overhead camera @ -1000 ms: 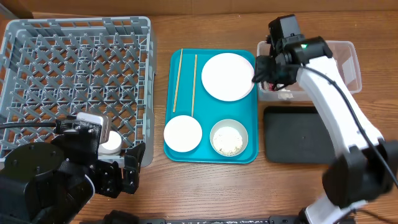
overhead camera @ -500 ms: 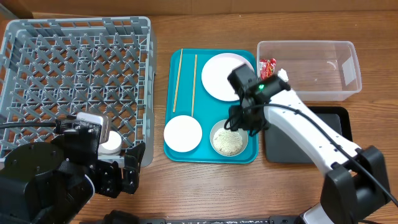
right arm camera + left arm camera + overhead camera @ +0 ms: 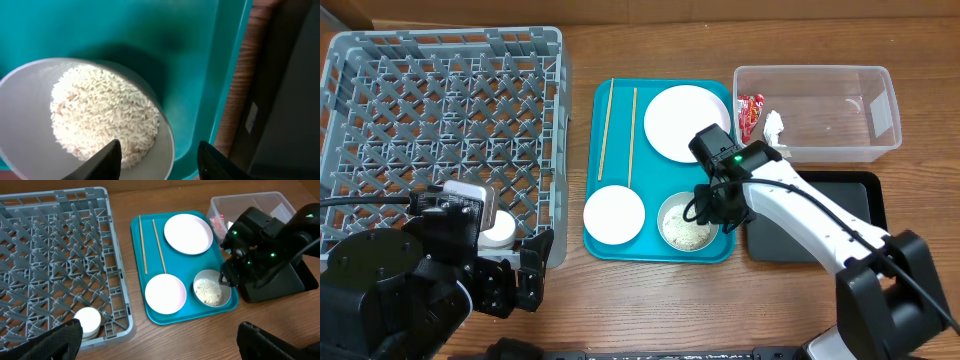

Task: Sort waste into correct bins and load items into the dishwasher
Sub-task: 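Carry the rice bowl over the black tray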

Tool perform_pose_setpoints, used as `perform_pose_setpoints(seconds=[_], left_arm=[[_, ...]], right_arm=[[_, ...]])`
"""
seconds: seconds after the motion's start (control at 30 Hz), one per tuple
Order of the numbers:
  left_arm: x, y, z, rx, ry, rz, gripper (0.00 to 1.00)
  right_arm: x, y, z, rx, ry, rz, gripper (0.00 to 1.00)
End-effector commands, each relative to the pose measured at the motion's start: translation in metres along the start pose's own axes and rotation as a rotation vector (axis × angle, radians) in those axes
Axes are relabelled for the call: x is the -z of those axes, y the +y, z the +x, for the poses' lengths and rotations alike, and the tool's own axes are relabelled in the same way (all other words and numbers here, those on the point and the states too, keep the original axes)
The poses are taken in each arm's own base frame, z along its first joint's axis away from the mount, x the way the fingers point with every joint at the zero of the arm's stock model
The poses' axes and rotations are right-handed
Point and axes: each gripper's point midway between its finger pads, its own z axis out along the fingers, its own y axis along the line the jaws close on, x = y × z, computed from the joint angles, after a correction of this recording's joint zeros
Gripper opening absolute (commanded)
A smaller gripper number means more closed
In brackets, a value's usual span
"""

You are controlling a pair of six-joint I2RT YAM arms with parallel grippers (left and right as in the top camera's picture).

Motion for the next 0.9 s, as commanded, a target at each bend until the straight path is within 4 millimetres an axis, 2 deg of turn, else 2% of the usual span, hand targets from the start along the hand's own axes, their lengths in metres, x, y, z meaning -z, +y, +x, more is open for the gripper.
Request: perform_pose_setpoints(seconds=[0.0, 0.1, 0.23, 0.33, 0.5, 0.63, 0.77, 0.87], left_arm=[[0.001, 0.001, -0.001, 0.003, -0.005, -0.008, 1.0], [0.001, 0.001, -0.001, 0.003, -0.005, -0.008, 1.0], [0.001, 0.001, -0.001, 0.003, -0.005, -0.008, 1.0], [0.001, 0.001, -0.001, 0.003, -0.005, -0.008, 1.0], [0.001, 0.001, -0.001, 0.003, -0.005, -0.008, 1.0], [0.001, 0.001, -0.001, 0.003, -0.005, -0.008, 1.0], [0.001, 0.001, -0.001, 0.003, -0.005, -0.008, 1.0], [0.001, 0.001, -0.001, 0.003, -0.005, -0.008, 1.0]], right_arm=[[0.028, 0.013, 0.002, 0.09, -0.083, -0.042, 0.51], [0.034, 0.039, 0.017, 0.239, -0.088, -0.081, 0.52], [0.025, 0.072, 0.035, 0.384, -0.084, -0.102, 0.52], [0.016, 0.088, 0.042, 0.452, -0.079, -0.106, 0.52], [-0.009, 0.088, 0.041, 0.499, -0.05, -0.048, 0.49], [-0.026, 0.088, 0.045, 0.529, -0.006, -0.034, 0.37], [-0.03, 0.088, 0.043, 0.524, -0.008, -0.024, 0.21], [-0.03, 0.089, 0.04, 0.518, -0.019, -0.027, 0.19]])
